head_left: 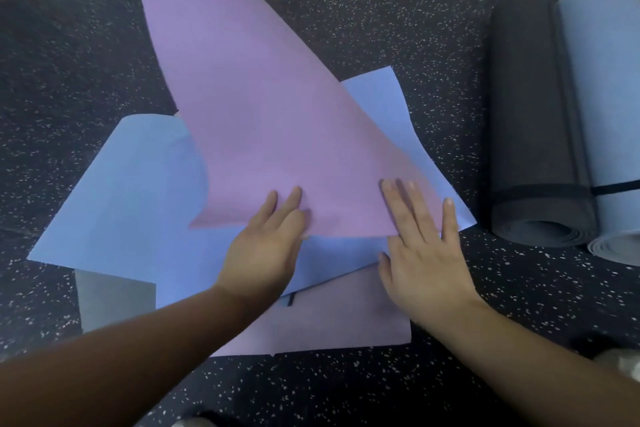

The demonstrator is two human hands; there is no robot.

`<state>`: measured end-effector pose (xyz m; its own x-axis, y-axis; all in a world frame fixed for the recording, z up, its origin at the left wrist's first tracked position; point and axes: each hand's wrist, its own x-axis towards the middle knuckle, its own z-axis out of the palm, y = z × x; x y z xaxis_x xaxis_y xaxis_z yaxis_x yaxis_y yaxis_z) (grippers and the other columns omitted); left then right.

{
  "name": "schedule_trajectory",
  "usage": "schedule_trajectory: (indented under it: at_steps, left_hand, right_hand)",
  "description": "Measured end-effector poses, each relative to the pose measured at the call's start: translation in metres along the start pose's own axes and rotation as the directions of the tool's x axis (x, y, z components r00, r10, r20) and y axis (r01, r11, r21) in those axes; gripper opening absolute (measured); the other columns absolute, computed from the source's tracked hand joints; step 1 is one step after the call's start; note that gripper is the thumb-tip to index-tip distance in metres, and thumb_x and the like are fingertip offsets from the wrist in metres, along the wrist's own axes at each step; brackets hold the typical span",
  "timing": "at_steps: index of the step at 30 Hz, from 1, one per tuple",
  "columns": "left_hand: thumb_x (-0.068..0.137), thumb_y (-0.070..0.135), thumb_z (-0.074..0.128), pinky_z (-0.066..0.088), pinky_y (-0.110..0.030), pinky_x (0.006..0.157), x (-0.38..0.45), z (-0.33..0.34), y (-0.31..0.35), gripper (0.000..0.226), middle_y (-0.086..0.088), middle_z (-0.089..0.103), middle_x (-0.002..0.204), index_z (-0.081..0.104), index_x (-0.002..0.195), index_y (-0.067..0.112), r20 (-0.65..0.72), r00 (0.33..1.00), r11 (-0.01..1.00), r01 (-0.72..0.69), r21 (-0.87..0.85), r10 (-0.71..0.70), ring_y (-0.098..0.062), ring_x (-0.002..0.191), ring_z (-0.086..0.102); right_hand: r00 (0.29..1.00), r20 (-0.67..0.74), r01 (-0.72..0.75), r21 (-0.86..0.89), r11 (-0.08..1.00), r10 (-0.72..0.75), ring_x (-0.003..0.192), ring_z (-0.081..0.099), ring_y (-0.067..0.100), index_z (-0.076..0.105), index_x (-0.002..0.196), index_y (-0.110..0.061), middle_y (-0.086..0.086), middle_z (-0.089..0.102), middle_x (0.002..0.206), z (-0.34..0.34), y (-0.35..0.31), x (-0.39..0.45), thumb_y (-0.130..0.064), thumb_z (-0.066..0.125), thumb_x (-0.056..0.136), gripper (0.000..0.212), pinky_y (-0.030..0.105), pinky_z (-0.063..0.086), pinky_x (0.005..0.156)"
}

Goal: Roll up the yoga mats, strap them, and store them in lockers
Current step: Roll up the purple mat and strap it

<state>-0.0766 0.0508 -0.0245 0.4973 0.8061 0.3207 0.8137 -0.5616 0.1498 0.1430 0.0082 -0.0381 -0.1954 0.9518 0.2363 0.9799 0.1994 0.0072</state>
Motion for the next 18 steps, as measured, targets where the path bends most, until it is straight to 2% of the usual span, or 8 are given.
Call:
schedule_trajectory:
  at_steps: [3,5,7,9,11,14,16,18]
  left_hand:
    - [0.054,0.005,0.087,0.056,-0.032,0.055,-0.033,0.015,-0.002,0.066,-0.002,0.068,0.109,0.049,0.107,0.013,0.184,0.983,1.000,0.013,-0.021,-0.009,-0.026,0.092,0.069]
    - [0.057,0.000,0.084,0.052,-0.031,0.046,-0.051,0.023,-0.004,0.056,0.008,0.054,0.100,0.044,0.092,0.018,0.269,0.963,0.996,0.043,-0.074,-0.021,-0.015,0.083,0.054]
    - [0.069,0.000,0.076,0.050,-0.033,0.046,-0.060,0.028,-0.008,0.046,0.004,0.050,0.096,0.039,0.088,0.020,0.301,0.951,0.992,0.098,-0.078,-0.070,-0.016,0.082,0.045]
    - [0.079,0.006,0.070,0.048,-0.033,0.050,-0.063,0.031,-0.013,0.039,-0.001,0.058,0.089,0.039,0.096,0.022,0.346,0.930,0.989,0.142,-0.032,-0.122,-0.021,0.079,0.053]
    - [0.085,0.010,0.064,0.049,-0.034,0.055,-0.061,0.028,-0.015,0.031,-0.006,0.062,0.091,0.042,0.104,0.020,0.398,0.908,0.987,0.156,-0.024,-0.134,-0.029,0.081,0.058]
    - [0.089,0.007,0.057,0.048,-0.037,0.062,-0.055,0.026,-0.021,0.017,-0.008,0.057,0.096,0.052,0.105,0.011,0.464,0.877,0.987,0.156,-0.023,-0.128,-0.032,0.087,0.054]
    - [0.095,0.011,0.051,0.046,-0.039,0.068,-0.052,0.027,-0.023,0.005,-0.007,0.054,0.097,0.051,0.099,0.009,0.481,0.870,0.986,0.154,-0.060,-0.107,-0.029,0.090,0.051]
    - [0.098,0.019,0.046,0.044,-0.037,0.072,-0.053,0.030,-0.022,0.011,-0.006,0.054,0.100,0.051,0.097,0.008,0.484,0.872,0.984,0.143,-0.108,-0.074,-0.025,0.093,0.049]
  right_hand:
    - [0.990,0.044,0.129,0.040,0.991,-0.130,0.137,0.033,0.030,0.068,0.068,-0.008,0.008,0.035,0.152,0.013,-0.006,-0.019,-0.022,0.059,0.068,0.017,0.060,0.020,0.106]
    - [0.973,0.094,0.202,0.083,0.976,-0.209,0.135,0.034,0.030,0.069,0.069,-0.009,0.009,0.042,0.148,0.023,-0.009,-0.027,-0.023,0.062,0.067,0.016,0.058,0.022,0.105]
    - [0.958,0.153,0.227,0.107,0.968,-0.241,0.133,0.037,0.030,0.072,0.072,-0.006,0.010,0.048,0.143,0.031,-0.013,-0.030,-0.026,0.069,0.066,0.021,0.057,0.024,0.103]
    - [0.944,0.217,0.220,0.146,0.965,-0.248,0.126,0.049,0.031,0.073,0.075,-0.004,0.012,0.057,0.134,0.038,-0.014,-0.030,-0.031,0.059,0.071,0.030,0.057,0.035,0.101]
    - [0.933,0.278,0.181,0.187,0.965,-0.229,0.115,0.060,0.030,0.075,0.080,-0.004,0.012,0.063,0.124,0.035,-0.018,-0.029,-0.033,0.042,0.075,0.043,0.054,0.049,0.091]
    - [0.888,0.410,0.091,0.288,0.953,-0.208,0.125,0.050,0.034,0.065,0.110,0.000,0.013,0.049,0.136,0.035,-0.025,-0.034,-0.019,0.049,0.084,0.036,0.052,0.042,0.098]
    - [0.889,0.402,0.098,0.302,0.948,-0.220,0.108,0.059,0.037,0.065,0.102,-0.002,0.014,0.055,0.125,0.039,-0.026,-0.039,-0.010,0.059,0.074,0.030,0.050,0.050,0.082]
    - [0.910,0.366,0.065,0.338,0.939,-0.195,0.086,0.064,0.032,0.067,0.090,-0.006,0.009,0.062,0.106,0.046,-0.022,-0.043,-0.010,0.061,0.070,0.022,0.042,0.053,0.065]
